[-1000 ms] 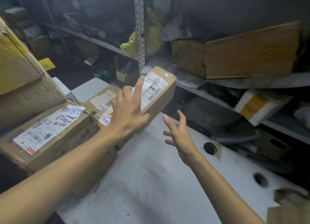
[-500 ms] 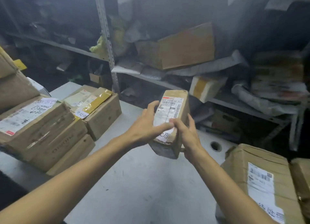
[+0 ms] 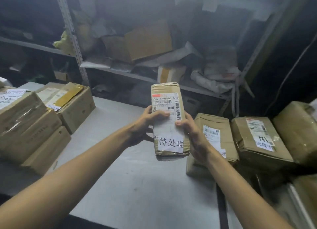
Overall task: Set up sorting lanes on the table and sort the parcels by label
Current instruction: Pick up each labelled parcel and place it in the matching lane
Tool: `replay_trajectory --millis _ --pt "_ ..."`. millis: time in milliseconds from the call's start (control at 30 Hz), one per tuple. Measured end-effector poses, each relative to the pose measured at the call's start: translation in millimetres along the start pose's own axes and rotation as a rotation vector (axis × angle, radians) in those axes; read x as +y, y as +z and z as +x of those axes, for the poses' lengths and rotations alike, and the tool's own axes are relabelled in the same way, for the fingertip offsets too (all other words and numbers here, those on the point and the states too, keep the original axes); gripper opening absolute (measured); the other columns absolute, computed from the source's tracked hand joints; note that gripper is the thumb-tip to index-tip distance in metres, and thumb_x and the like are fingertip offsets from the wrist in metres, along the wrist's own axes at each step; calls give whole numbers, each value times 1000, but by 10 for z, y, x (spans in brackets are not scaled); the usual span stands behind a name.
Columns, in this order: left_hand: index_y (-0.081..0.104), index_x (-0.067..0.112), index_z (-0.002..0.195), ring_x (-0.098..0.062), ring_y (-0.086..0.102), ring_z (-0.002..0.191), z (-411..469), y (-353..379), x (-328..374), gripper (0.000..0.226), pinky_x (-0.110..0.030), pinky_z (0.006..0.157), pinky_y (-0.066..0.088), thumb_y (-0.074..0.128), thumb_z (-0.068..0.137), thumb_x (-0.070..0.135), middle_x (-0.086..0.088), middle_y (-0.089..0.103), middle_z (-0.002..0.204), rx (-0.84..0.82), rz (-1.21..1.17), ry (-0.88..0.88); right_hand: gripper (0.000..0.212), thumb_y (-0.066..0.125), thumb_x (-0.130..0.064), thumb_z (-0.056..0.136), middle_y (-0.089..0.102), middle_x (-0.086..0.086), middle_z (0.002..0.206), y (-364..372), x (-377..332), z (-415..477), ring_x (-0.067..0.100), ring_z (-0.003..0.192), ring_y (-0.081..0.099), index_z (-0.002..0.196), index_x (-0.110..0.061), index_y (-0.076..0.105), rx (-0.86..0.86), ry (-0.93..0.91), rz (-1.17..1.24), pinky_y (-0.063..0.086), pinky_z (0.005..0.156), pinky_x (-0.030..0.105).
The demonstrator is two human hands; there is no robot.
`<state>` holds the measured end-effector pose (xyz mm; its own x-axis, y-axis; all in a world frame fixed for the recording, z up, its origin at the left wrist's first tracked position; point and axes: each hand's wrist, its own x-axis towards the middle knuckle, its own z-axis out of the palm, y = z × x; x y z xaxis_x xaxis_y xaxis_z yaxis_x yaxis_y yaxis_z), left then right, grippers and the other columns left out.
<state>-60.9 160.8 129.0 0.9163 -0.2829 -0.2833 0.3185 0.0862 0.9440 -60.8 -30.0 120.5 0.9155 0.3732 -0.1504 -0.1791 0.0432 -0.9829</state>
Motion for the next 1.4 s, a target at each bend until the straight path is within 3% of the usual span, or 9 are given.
replay_trajectory --millis 300,633,867,1000,1133,1267,1400 --pt "46 32 135 -41 64 110 -192 777 -205 79 -67 89 49 79 67 56 -11 63 128 -142 76 -14 85 74 -39 70 63 13 135 -371 111 -908 39 119 64 147 -25 42 137 -42 62 48 99 66" --pt "50 34 130 -38 67 105 -56 1740 -375 80 -61 90 52 75 61 65 -12 67 122 -133 88 -63 79 73 -43 74 66 14 130 -1151 153 -1482 36 112 69 145 -27 43 143 -29 96 52 98 61" --pt "60 29 126 -36 66 110 124 2135 -244 67 -58 103 44 65 71 67 -11 70 120 -103 16 6 99 76 -60 67 70 11 124 -1650 22 -1324 29 108 71 150 -23 34 138 39 15 53 100 54" --pt "65 31 120 -37 64 113 401 2089 -92 65 -58 105 41 68 67 69 -10 69 121 -41 -15 30 109 81 -67 58 70 13 124 -1752 -93 -965 32 109 71 148 -22 40 153 80 51 52 100 55" --pt "50 26 133 -38 64 113 815 1951 -7 91 -61 101 44 76 58 71 -11 67 123 13 -13 53 89 74 -63 65 72 12 122 -1866 -213 -608 30 110 71 139 -20 52 158 72 105 57 93 44" --pt "62 29 124 -31 65 113 1206 1879 102 58 -56 105 43 59 76 62 -6 71 119 -54 28 78 50 54 -48 95 74 11 117 -1950 -255 -246 28 107 71 135 -19 58 160 72 124 57 88 40" --pt "61 29 125 -30 66 112 1578 1764 105 57 -55 106 42 54 79 61 -5 72 117 -35 8 19 39 45 -37 102 75 11 112 -2024 -201 112 22 97 74 131 -17 60 177 107 170 59 79 31"
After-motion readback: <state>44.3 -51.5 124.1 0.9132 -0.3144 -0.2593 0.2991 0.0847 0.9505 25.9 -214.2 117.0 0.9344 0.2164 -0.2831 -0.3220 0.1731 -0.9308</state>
